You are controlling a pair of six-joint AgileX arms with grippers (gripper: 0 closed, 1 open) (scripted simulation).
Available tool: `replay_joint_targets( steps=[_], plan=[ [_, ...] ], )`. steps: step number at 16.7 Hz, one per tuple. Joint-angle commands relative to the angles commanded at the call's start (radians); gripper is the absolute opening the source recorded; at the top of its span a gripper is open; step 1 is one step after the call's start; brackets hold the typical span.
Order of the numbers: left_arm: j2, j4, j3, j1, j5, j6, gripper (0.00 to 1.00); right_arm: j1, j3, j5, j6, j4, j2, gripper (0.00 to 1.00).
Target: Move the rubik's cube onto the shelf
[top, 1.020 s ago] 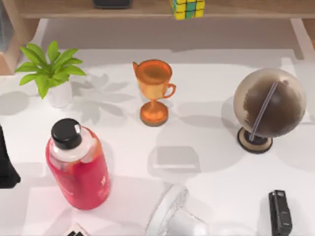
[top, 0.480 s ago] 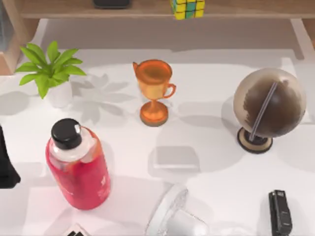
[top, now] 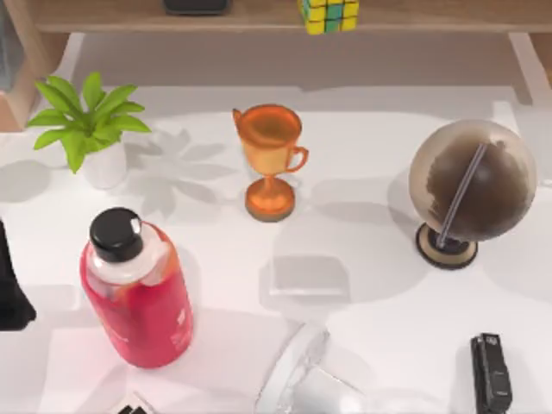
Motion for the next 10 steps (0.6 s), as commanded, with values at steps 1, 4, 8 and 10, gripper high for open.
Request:
replay_joint_targets(
  steps=[1, 4, 8, 10],
  plan=[
    [0.0, 0.0, 0.0, 0.0, 0.0, 0.0, 1.0, 0.005, 0.009, 0.006, 0.001, -0.007, 0.002, 0.0],
    [0.0, 0.0, 0.0, 0.0, 0.0, 0.0, 1.0, 0.002, 0.005, 0.004, 0.003, -0.008, -0.001, 0.0],
    [0.0, 0.0, 0.0, 0.0, 0.0, 0.0, 1.0, 0.031, 0.079, 0.026, 0.0, -0.057, 0.045, 0.0],
    [0.0, 0.0, 0.0, 0.0, 0.0, 0.0, 1.0, 0.055, 0.169, 0.055, -0.001, -0.097, 0.073, 0.0]
  ],
)
